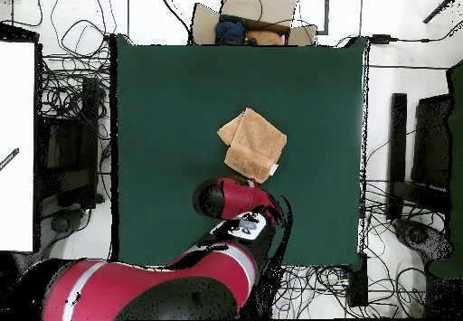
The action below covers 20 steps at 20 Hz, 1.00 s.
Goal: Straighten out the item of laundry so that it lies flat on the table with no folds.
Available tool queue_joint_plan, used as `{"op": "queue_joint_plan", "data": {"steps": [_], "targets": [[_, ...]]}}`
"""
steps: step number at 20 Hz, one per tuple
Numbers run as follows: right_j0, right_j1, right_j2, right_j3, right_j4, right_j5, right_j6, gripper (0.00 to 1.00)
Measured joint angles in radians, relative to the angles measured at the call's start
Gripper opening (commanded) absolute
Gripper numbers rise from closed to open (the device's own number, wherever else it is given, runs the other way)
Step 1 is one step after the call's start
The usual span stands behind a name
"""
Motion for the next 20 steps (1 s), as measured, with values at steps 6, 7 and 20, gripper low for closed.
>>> {"op": "queue_joint_plan", "data": {"steps": [6,7,20], "targets": [[0.037,0.02,-0.032,0.0,0.0,-0.041,0.0,1.0],[0.04,0.022,-0.035,0.0,0.0,-0.045,0.0,1.0],[0.045,0.028,-0.049,0.0,0.0,-0.062,0.0,1.0]]}}
